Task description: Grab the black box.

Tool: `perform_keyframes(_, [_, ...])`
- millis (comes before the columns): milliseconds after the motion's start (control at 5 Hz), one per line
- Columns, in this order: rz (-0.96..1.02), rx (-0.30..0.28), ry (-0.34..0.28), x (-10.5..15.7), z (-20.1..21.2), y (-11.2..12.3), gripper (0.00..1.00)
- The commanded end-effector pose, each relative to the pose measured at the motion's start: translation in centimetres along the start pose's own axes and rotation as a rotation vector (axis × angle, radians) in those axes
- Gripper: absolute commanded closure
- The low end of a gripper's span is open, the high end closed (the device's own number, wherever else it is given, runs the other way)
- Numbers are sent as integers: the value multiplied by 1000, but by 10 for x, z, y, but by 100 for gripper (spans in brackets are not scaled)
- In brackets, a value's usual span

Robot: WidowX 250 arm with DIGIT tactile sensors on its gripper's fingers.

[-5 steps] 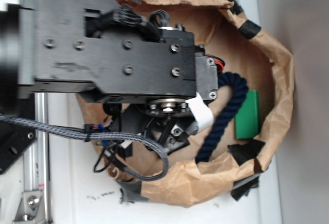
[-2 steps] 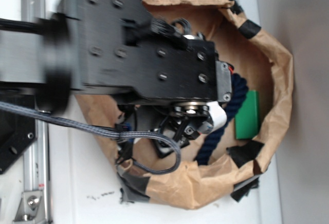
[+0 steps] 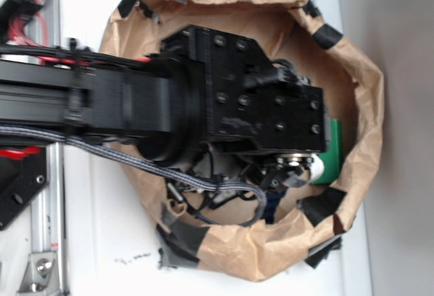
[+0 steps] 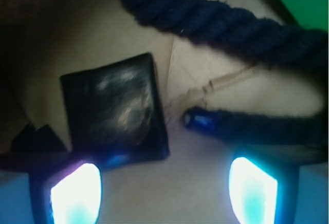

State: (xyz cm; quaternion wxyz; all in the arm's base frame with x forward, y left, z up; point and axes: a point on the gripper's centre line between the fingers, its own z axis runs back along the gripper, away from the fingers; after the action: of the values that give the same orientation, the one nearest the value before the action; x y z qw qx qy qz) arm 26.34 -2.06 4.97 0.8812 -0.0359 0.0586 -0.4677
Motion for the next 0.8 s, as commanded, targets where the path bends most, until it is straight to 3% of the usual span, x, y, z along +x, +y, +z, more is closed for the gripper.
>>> perform_keyframes(0, [-160, -2, -94, 26, 5, -35, 0])
perform_keyframes(200, [-192, -46, -135, 30, 7, -53, 0])
perform_keyframes(600, [-122, -4, -132, 42, -14, -53, 0])
